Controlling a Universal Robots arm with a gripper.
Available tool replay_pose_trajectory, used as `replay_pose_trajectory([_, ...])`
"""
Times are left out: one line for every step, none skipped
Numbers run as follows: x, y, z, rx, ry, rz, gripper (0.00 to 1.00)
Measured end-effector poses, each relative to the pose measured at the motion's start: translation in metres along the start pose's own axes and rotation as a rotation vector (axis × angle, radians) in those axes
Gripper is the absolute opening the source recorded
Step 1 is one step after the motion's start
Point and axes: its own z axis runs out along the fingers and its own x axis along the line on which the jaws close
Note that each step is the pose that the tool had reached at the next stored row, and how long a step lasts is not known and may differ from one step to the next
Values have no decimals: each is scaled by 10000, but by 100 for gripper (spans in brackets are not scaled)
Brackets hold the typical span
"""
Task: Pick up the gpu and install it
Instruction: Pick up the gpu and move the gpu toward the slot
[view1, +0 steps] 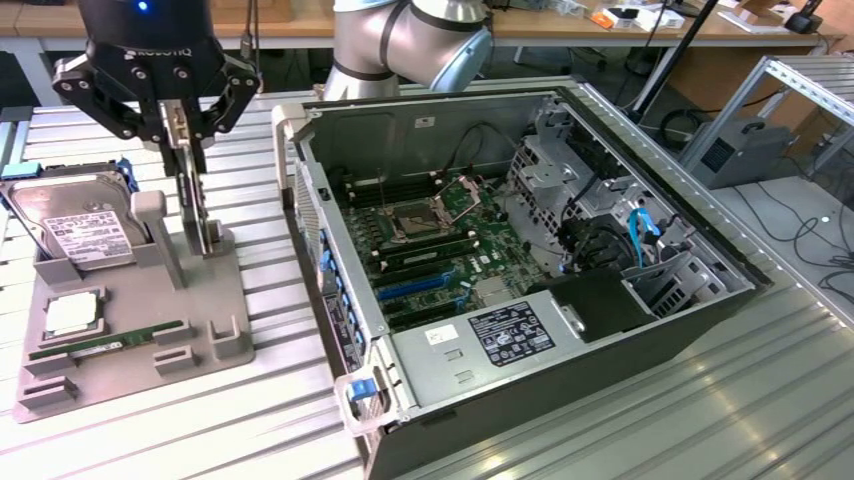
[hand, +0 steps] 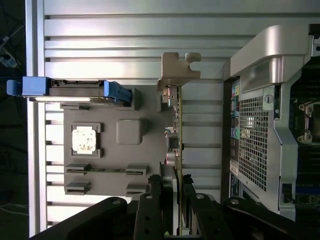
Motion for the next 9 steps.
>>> replay_pose_trajectory([0, 0, -4, 0, 0, 0, 27])
replay_pose_trajectory([0, 0, -7, 0, 0, 0, 27])
replay_pose_trajectory([0, 0, -12, -1, 0, 0, 27])
replay_pose_trajectory([1, 1, -17, -1, 0, 0, 27])
replay_pose_trajectory([1, 1, -20, -1, 0, 0, 27])
replay_pose_trajectory([1, 1, -23, -2, 0, 0, 27])
replay_pose_trajectory([1, 1, -28, -2, 0, 0, 27])
replay_pose_trajectory([1, 1, -32, -3, 0, 0, 27])
replay_pose_trajectory([1, 1, -38, -3, 0, 0, 27])
